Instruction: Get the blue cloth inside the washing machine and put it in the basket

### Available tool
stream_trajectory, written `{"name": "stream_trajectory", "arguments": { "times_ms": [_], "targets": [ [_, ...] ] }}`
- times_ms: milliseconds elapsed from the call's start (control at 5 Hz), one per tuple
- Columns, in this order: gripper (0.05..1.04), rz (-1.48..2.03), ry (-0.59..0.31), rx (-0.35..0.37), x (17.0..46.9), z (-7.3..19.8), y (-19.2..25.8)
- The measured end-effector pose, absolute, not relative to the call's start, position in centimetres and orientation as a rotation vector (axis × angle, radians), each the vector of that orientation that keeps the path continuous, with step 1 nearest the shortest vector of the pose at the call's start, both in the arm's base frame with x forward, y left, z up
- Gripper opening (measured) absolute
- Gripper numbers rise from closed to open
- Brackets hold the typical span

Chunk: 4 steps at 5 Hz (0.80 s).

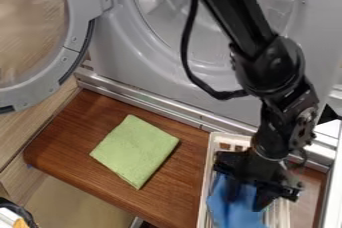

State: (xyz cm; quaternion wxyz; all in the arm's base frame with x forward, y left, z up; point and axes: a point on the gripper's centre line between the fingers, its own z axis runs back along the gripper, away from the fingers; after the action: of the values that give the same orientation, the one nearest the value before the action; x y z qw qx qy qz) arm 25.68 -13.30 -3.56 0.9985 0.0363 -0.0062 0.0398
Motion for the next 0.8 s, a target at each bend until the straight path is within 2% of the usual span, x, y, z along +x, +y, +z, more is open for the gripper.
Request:
{"name": "stream_trajectory", "arguments": {
  "times_ms": [200,400,600,800],
  "targets": [
    [0.897,0.076,-0.054,0.042,25.7,-1.4,-13.2],
    [1.01,0.058,-0.063,0.057,25.8,0.0,-12.8],
    [1.005,0.028,-0.121,0.071,26.7,2.9,-12.6],
    [1.0,-0.022,-0.113,0.155,27.0,5.0,-11.7]
  ]
}}
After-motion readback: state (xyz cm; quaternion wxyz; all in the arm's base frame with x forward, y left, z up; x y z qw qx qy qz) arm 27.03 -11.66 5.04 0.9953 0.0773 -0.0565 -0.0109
